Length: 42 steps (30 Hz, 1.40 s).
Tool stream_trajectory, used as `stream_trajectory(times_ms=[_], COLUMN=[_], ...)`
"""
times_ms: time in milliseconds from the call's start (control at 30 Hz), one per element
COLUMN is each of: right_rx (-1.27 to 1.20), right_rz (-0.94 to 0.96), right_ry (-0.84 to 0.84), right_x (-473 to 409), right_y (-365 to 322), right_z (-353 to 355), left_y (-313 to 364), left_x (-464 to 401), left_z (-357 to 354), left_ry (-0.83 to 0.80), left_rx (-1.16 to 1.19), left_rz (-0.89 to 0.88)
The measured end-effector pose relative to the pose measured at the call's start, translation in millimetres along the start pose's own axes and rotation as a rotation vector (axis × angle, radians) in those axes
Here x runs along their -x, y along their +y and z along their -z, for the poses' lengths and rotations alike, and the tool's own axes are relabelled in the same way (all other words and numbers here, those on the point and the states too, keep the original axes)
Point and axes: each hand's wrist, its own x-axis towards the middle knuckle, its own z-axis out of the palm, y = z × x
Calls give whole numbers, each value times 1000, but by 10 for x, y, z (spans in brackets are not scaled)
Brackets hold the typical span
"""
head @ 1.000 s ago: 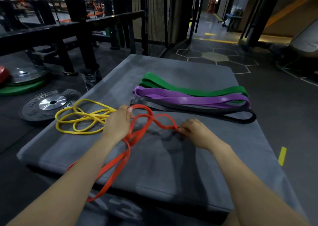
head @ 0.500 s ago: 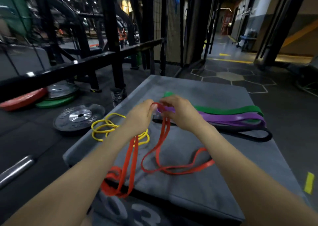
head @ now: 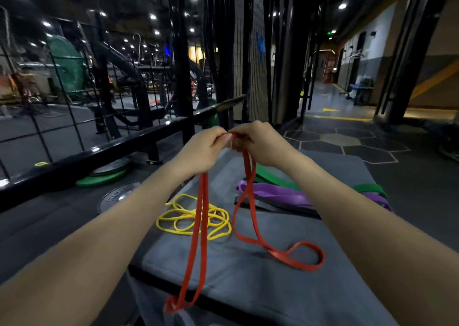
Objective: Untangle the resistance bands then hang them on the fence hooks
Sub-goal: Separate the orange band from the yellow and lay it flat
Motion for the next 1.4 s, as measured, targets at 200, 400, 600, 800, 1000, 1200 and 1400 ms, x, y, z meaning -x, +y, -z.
stream_trajectory(times_ms=[200,400,600,800,1000,1200,1400], right_rx=[15,24,44,172,293,245,240], right_rz=[12,40,29,28,42,31,39], right_ry=[97,132,194,254,294,359,373], right_x=[-191,-377,-533,-649,-729,-743,-703], right_y=[-173,-424,-601,-736,-703,-696,-577], right_z=[505,982,1162,1282,1140,1116,1053], left_y=[193,452,683,737,661,636,616], left_x=[-180,-355,-559,-580,-543,-463,-543], left_z=[460,922,1166,1221,1183,928,523], left_ry=[13,118,165,147,46,-32,65], left_rx=[359,469,531,587,565,464,607], left_rz=[93,69,58,93,131,77,131])
